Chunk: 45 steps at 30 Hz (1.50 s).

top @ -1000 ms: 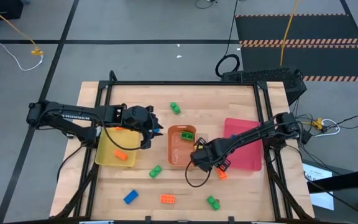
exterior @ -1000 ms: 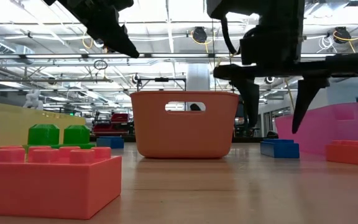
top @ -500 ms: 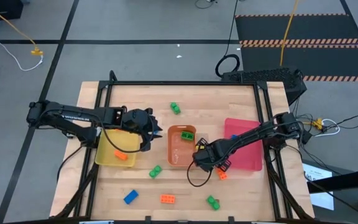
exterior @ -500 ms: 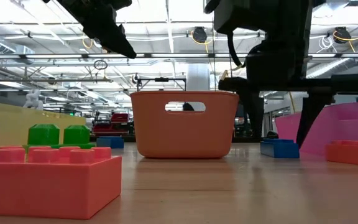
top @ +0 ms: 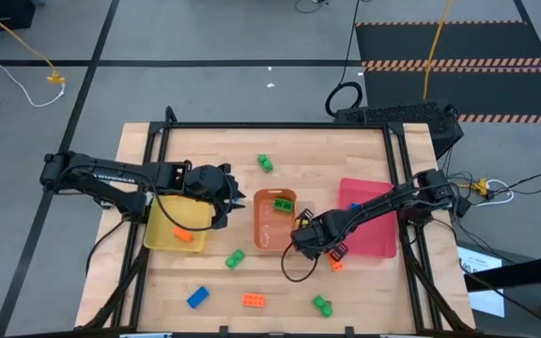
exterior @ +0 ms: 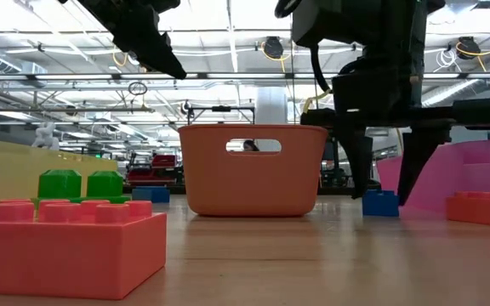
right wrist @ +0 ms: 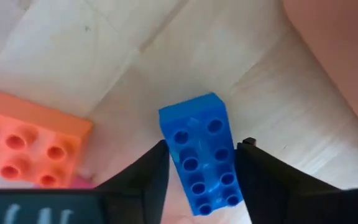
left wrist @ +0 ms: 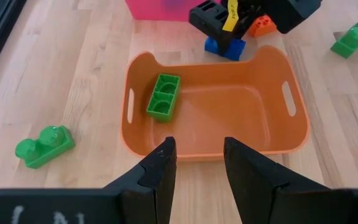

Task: Sort & place blocks by color
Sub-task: Put the blue game piece into the pink bin

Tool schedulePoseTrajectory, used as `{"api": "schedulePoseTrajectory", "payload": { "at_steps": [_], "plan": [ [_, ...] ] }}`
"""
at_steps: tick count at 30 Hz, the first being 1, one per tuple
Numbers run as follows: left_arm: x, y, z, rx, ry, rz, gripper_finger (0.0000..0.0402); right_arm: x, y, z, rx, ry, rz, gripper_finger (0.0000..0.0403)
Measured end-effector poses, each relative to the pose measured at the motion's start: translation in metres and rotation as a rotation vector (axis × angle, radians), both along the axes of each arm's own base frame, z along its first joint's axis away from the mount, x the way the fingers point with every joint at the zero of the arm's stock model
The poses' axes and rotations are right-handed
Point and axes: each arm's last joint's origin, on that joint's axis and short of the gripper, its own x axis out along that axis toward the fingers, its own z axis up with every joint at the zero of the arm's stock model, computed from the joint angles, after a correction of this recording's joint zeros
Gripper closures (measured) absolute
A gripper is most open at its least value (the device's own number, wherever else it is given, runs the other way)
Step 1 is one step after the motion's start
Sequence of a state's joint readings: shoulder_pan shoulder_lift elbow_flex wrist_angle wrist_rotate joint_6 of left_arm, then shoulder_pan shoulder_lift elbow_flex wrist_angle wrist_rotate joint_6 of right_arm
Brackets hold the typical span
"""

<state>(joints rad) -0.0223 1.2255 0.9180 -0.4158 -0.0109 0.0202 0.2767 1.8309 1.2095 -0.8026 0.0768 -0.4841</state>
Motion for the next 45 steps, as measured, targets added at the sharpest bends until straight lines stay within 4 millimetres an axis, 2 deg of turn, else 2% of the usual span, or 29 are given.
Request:
{"api": "schedulePoseTrajectory", "payload": {
  "at_steps": [5,10,13,17,22,30,34,38,45],
  "plan": [
    [0.0,0.0,0.0,-0.003,0.0,0.002,0.0266,0.001,0.0,0.001,0.005,-0.014,-0.02,0.0291],
    [0.0,0.0,0.0,-0.002,0.0,0.002,0.0266,0.003,0.001,0.005,0.007,-0.014,-0.047,0.0291],
    [0.0,0.0,0.0,-0.002,0.0,0.002,0.0266,0.005,0.001,0.014,-0.003,-0.012,-0.064,0.0285],
    [0.0,0.0,0.0,-0.002,0.0,0.002,0.0266,0.005,-0.001,0.035,-0.071,-0.008,-0.096,0.029],
    [0.0,0.0,0.0,-0.002,0.002,0.002,0.0266,-0.001,-0.003,0.066,-0.069,-0.031,-0.163,0.0293],
    [0.0,0.0,0.0,-0.003,0.003,0.003,0.0266,-0.037,-0.015,0.113,-0.102,-0.057,-0.367,0.0289],
    [0.0,0.0,0.0,-0.004,0.001,0.003,0.0266,-0.053,-0.022,0.129,-0.084,-0.078,-0.517,0.0291],
    [0.0,0.0,0.0,-0.006,0.001,0.005,0.0266,-0.064,-0.026,0.129,-0.092,-0.062,-0.654,0.0289],
    [0.0,0.0,0.0,-0.018,0.001,0.015,0.0266,-0.083,-0.03,0.097,-0.136,0.118,-0.793,0.0284]
  ]
}}
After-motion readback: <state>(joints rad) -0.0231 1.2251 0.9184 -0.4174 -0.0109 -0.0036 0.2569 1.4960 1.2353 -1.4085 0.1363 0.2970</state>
